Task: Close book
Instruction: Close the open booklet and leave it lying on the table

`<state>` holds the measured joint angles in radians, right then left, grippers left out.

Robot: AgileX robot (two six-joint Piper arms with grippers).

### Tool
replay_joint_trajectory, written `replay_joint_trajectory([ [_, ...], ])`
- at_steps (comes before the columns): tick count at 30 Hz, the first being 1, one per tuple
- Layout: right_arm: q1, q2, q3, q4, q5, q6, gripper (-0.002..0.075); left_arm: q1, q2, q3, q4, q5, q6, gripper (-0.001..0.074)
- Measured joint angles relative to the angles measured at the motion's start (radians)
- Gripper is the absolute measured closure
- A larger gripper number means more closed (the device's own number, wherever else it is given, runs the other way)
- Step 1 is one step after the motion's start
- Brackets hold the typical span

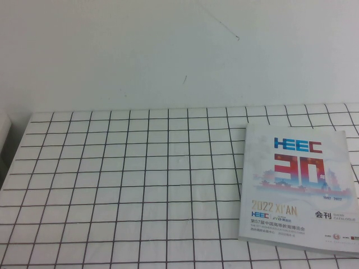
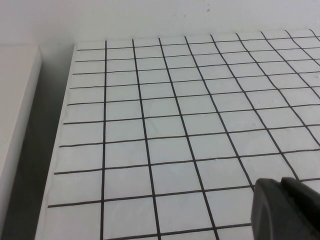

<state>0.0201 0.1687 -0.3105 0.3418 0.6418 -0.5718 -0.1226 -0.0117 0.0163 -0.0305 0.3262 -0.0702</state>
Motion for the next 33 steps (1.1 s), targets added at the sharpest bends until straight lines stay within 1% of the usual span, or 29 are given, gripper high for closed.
replay_joint_trajectory([
  [4, -0.002, -0.021, 0.054, 0.006, -0.033, 0.0, 0.0729, 0.0, 0.0, 0.0, 0.001, 0.002, 0.002, 0.0738],
  [7, -0.002, -0.054, 0.119, -0.039, -0.07, 0.024, 0.0729, 0.0, 0.0, 0.0, 0.002, 0.002, 0.002, 0.0738],
  [10, -0.002, -0.104, 0.18, -0.121, -0.133, 0.11, 0.0729, 0.0, 0.0, 0.0, 0.002, 0.004, -0.002, 0.0738],
  [14, -0.002, -0.167, 0.258, -0.264, -0.256, 0.301, 0.0729, 0.0, 0.0, 0.0, 0.002, 0.004, -0.001, 0.0738],
  [17, -0.002, -0.179, 0.324, -0.327, -0.341, 0.387, 0.0729, 0.0, 0.0, 0.0, 0.002, 0.004, -0.002, 0.0738],
  [22, -0.002, -0.179, 0.338, -0.361, -0.324, 0.412, 0.0729, 0.0, 0.0, 0.0, 0.003, 0.004, -0.002, 0.0738],
  [33, -0.002, -0.179, 0.336, -0.369, -0.311, 0.42, 0.0729, 0.0, 0.0, 0.0, 0.003, 0.004, -0.002, 0.0738],
])
